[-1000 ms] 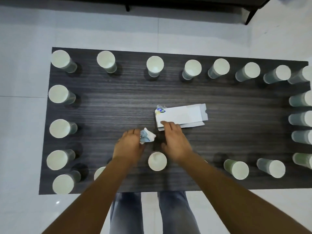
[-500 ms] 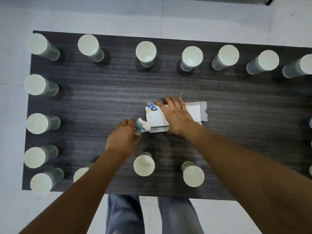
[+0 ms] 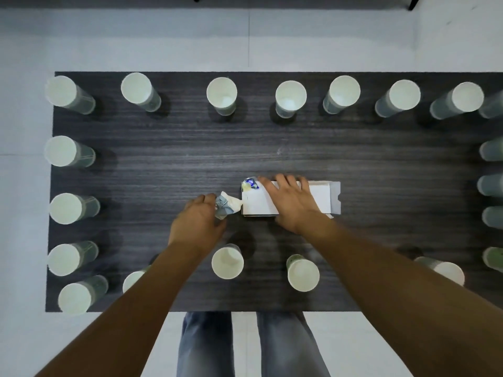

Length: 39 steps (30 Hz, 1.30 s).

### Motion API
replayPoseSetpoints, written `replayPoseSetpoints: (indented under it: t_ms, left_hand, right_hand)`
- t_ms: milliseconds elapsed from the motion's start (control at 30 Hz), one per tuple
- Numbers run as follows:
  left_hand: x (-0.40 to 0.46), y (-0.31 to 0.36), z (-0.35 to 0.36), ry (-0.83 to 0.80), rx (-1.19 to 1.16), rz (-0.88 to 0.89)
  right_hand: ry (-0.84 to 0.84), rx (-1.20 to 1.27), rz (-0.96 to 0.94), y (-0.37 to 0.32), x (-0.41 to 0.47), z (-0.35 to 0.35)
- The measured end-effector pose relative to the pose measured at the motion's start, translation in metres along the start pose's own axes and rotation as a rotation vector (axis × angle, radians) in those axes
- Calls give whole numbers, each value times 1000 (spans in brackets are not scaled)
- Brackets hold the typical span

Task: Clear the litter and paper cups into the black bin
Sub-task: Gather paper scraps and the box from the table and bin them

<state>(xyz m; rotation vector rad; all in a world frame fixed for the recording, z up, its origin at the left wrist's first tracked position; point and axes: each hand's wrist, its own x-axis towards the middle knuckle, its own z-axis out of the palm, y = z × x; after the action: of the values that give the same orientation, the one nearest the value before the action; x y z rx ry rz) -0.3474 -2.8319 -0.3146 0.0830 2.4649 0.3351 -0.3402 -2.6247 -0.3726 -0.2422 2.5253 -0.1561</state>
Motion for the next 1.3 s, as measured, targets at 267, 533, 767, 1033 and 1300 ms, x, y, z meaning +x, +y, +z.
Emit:
replayPoseSetpoints:
  t_ms: [267, 533, 767, 1033, 1300]
  left_hand:
    - [-65, 42, -65, 14, 48, 157]
    - [-163, 82, -77, -60, 310, 488]
    - [-233, 135, -52, -108, 446, 744]
    - [-334, 269, 44, -98, 641, 1109]
    - [-500, 392, 207, -212, 753, 1379]
  right_hand:
    - [97, 128, 251, -17, -112, -58]
    - [213, 346, 571, -52, -262, -72]
    - [292, 528, 856, -70, -398, -32]
    - [373, 622, 1128, -46, -562, 45]
    - [400, 738, 1362, -5, -762, 167]
